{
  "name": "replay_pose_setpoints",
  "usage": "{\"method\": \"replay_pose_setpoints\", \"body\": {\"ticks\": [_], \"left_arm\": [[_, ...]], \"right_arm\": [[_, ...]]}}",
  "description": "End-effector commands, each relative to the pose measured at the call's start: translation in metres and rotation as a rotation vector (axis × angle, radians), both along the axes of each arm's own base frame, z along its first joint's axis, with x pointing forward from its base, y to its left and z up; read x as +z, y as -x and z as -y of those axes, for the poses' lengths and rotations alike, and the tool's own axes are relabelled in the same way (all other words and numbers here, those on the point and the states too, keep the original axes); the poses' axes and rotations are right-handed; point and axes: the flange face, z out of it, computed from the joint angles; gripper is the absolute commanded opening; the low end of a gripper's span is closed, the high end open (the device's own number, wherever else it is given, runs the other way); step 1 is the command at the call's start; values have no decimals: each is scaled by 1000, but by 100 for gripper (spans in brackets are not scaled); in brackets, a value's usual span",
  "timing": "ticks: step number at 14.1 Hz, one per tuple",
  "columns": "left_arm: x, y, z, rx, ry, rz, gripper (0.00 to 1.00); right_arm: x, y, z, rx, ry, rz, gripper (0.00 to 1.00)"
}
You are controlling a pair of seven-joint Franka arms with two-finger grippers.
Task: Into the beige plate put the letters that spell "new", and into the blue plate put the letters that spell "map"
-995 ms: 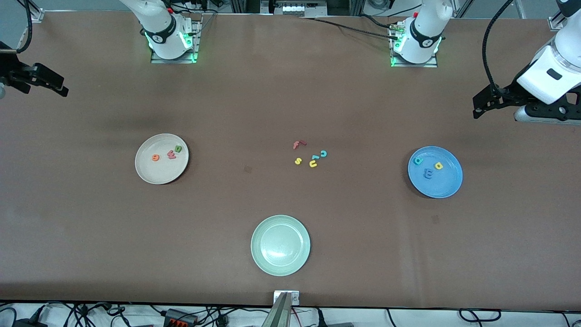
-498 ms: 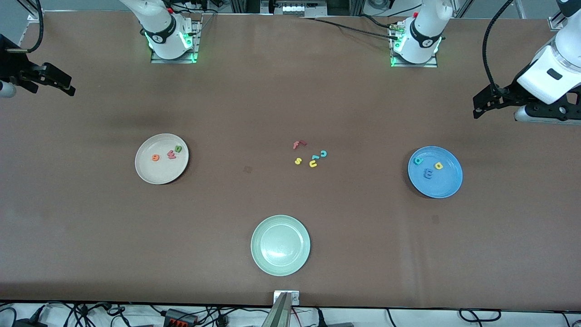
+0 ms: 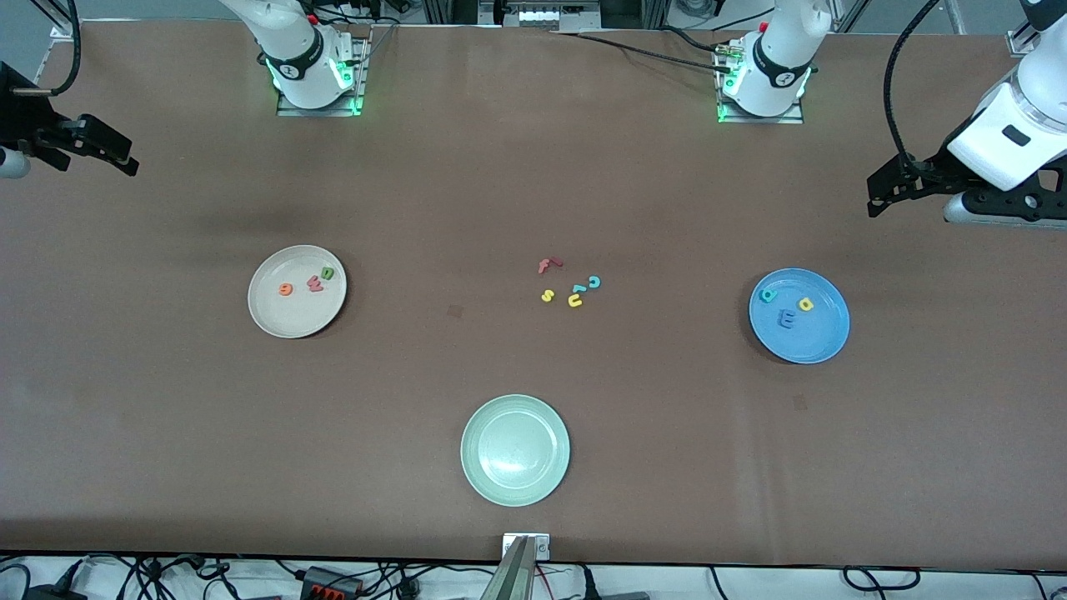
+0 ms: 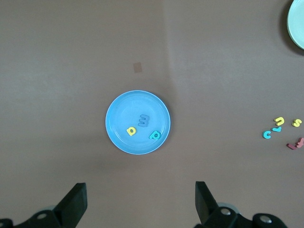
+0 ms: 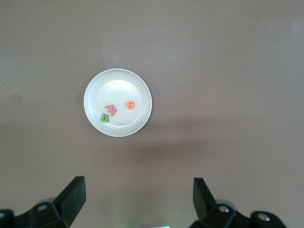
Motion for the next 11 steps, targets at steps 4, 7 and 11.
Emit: {"method": "replay_pose_setpoints", "body": {"ticks": [4, 7, 11], "left_arm": [[6, -2, 0, -9, 26, -5, 100], [6, -3, 0, -9, 25, -2, 100], [8, -1, 0, -9, 24, 2, 100]], "right_arm": [[5, 8, 1, 2, 18, 16, 100], [5, 8, 1, 2, 18, 16, 100], [5, 8, 1, 2, 18, 17, 100]]}}
